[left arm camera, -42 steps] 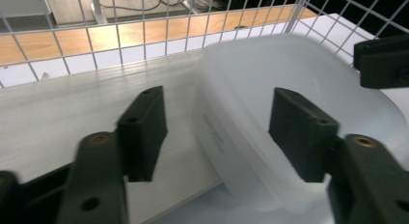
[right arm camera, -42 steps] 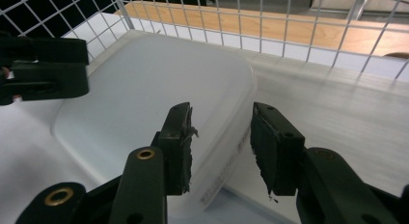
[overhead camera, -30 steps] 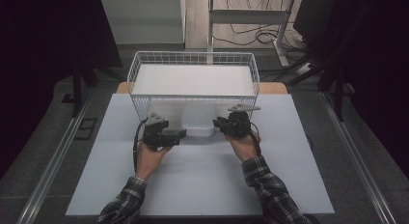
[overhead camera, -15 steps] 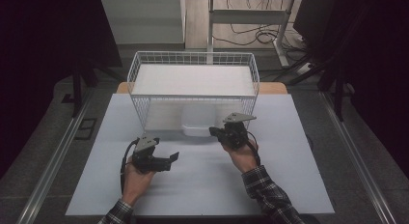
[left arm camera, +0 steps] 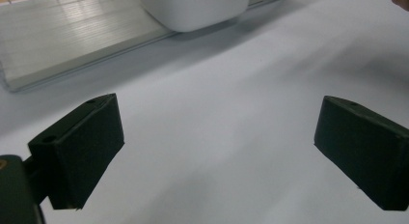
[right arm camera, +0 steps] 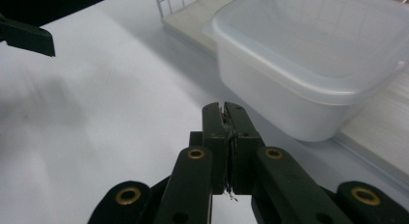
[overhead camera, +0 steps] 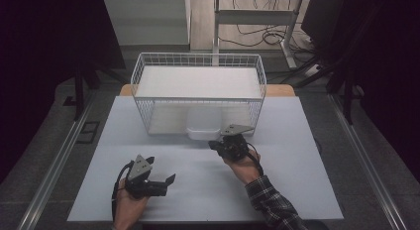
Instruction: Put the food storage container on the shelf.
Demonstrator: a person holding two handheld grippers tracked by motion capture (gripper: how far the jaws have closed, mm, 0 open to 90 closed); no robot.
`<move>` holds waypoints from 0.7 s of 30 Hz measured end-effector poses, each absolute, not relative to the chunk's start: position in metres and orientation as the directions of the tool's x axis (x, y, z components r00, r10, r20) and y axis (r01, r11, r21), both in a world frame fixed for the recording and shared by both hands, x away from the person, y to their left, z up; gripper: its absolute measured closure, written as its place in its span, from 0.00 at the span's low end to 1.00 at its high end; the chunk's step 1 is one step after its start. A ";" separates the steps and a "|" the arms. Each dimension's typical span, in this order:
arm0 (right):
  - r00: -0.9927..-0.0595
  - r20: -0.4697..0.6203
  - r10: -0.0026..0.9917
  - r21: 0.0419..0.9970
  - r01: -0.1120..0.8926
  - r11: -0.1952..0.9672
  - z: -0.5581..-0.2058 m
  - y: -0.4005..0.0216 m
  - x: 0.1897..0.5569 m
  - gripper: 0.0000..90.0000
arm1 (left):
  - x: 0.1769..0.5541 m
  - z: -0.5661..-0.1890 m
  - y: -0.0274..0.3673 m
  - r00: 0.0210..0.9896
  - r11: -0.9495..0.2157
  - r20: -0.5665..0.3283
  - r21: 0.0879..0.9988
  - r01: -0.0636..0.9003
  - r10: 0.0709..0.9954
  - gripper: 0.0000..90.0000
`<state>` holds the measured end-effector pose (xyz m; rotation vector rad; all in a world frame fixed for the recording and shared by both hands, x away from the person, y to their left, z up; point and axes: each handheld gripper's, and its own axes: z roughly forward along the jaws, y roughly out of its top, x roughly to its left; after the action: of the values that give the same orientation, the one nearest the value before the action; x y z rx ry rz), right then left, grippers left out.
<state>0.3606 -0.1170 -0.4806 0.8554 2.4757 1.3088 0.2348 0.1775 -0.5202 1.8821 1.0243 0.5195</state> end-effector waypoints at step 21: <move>-0.784 0.053 0.619 0.776 0.422 0.469 -0.500 -0.084 0.402 0.98 | 0.228 -0.524 0.185 0.595 -0.228 -0.088 0.871 0.435 0.799 0.05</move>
<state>0.4017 -0.0844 -0.5005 0.8969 2.4819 1.2111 0.2284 0.1854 -0.5244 1.8606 0.9956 0.4750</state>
